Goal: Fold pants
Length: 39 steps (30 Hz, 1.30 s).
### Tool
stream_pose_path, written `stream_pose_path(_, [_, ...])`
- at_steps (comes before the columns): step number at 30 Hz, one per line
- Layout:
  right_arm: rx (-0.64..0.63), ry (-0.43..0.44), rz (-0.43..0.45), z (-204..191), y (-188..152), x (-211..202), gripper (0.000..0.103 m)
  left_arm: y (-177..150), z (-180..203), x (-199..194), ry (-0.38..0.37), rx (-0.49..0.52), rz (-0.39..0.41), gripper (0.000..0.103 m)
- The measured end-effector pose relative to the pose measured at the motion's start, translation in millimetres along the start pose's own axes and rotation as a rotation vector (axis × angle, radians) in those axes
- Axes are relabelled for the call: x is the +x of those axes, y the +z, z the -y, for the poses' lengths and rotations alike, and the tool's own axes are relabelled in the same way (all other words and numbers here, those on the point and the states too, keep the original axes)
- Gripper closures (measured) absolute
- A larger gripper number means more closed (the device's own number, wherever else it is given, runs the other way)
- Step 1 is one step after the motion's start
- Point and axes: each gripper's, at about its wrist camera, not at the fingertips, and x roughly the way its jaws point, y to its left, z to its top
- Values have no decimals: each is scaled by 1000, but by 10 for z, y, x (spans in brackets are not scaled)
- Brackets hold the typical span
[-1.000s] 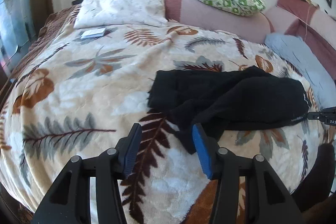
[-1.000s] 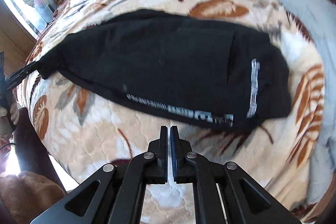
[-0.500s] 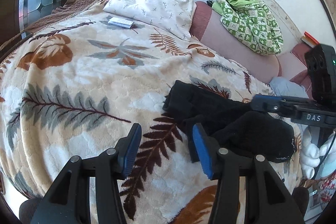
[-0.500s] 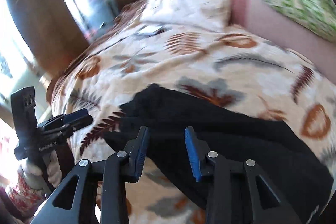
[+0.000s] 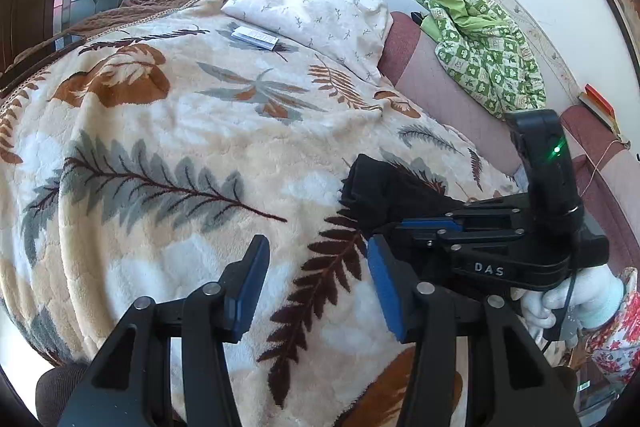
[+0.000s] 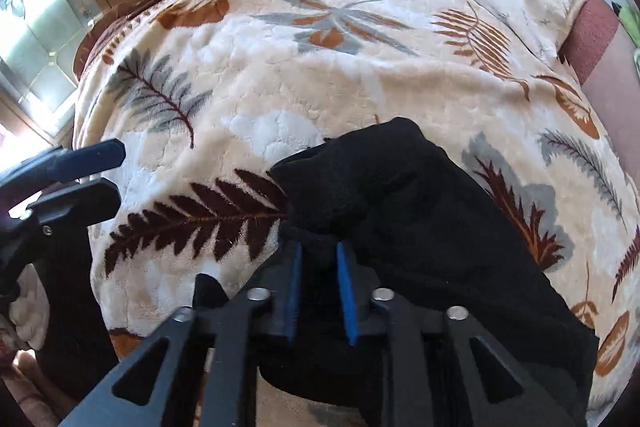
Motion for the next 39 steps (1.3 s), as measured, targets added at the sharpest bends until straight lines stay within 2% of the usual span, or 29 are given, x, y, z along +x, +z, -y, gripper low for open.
stream_pose_path(4, [31,-7,71,11,64,-271,95,2,-4,20,-10,-10,3,53])
stream_pose_path(8, [74,-49,117,151,319,-359,95,3,-26,56,-16,-18,0,53])
stream_pose_path(14, [118,-148,80,354,685,69,94,-20,-97,106,-8,-43,-15,53])
stream_pose_path(16, [139,-186,74,384,790,209,89,-18,-98,106,-4,-43,-16,53])
stream_pose_path(18, [154,-194,67,412,858,276,81,-15,-88,102,-2,-41,-17,53])
stream_pose_path(20, [175,-152,67,431,889,259,79,1,-65,87,1,-37,-18,53])
stream_pose_path(23, [205,-129,151,440,828,-48,78,114,29,46,-34,-48,-3,52])
stream_pose_path(27, [335,-138,250,695,274,-561,78,400,374,136,-90,-10,9,48])
stream_pose_path(31, [506,-274,244,1078,-735,-838,78,573,799,485,-120,80,-16,46])
stream_pose_path(32, [546,-302,236,1159,-990,-894,78,571,845,598,-106,94,-36,46])
stream_pose_path(33, [607,-324,222,1266,-1344,-969,78,554,866,739,-69,104,-67,46])
stream_pose_path(34, [646,-333,211,1356,-1555,-1014,78,523,859,882,-30,109,-99,46])
stream_pose_path(37, [780,-397,156,1614,-2361,-1135,78,379,681,1229,85,103,-184,46])
stream_pose_path(39, [899,-390,158,1821,-2890,-1228,78,352,587,1233,76,108,-157,46])
